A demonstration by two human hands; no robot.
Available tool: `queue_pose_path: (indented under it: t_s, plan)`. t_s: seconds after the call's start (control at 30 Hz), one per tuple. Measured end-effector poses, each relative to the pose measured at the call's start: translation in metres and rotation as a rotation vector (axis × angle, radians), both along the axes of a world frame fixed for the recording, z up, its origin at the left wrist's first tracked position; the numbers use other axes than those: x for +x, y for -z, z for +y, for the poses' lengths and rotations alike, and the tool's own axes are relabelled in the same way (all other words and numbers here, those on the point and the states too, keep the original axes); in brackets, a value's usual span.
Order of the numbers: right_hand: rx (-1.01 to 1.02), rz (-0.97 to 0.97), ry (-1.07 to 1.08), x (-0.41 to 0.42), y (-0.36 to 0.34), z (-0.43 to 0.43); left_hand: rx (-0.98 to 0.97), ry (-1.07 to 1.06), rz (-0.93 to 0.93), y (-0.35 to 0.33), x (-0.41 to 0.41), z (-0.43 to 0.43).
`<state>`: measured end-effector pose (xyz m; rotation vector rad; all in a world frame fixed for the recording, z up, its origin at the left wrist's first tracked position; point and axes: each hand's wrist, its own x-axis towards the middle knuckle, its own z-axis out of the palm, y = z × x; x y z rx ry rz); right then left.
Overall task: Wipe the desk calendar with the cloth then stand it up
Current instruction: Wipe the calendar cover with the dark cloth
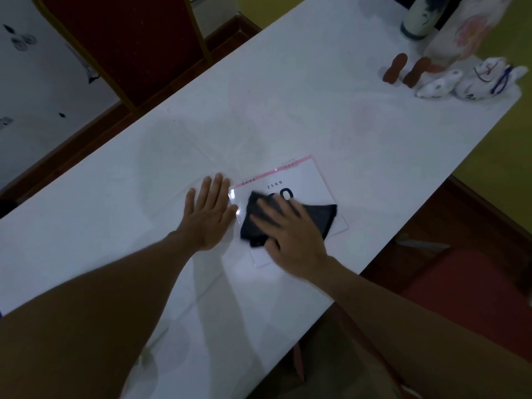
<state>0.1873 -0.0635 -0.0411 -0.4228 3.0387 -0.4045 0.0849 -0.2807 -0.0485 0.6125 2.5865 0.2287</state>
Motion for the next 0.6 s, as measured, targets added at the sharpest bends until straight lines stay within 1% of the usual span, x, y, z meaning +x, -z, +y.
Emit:
queue_pose_path:
  t_s: [0.07,0.1,0.17,0.3,0.37,0.43,0.47,0.53,0.6]
  plan:
    - [-0.019,0.016,-0.192,0.012,0.003,0.008,-0.007,0.013,-0.001,0.000,0.000,0.000]
    - [-0.020,0.026,-0.247,0.013,0.003,0.014,-0.009,0.014,-0.002,0.000,0.000,0.000]
    - [0.002,0.038,-0.245,0.006,0.001,0.026,-0.008,0.002,-0.011,-0.001,0.000,0.000]
    - [0.040,-0.030,0.113,-0.015,-0.008,0.048,-0.024,-0.010,-0.007,-0.003,0.001,0.003]
    - [-0.006,-0.057,0.140,-0.018,-0.010,0.052,-0.051,-0.011,-0.013,-0.004,0.000,0.004]
    - [-0.097,-0.045,0.139,-0.018,-0.011,0.057,-0.060,-0.028,-0.018,-0.008,0.000,0.008]
    - [-0.148,-0.028,0.174,-0.016,-0.012,0.060,-0.055,-0.043,-0.011,-0.011,-0.001,0.011]
    - [-0.206,0.027,0.293,-0.012,-0.012,0.068,-0.038,-0.067,0.032,-0.020,-0.003,0.020]
    - [-0.212,0.086,0.441,-0.005,-0.012,0.077,-0.012,-0.067,0.103,-0.031,-0.006,0.033]
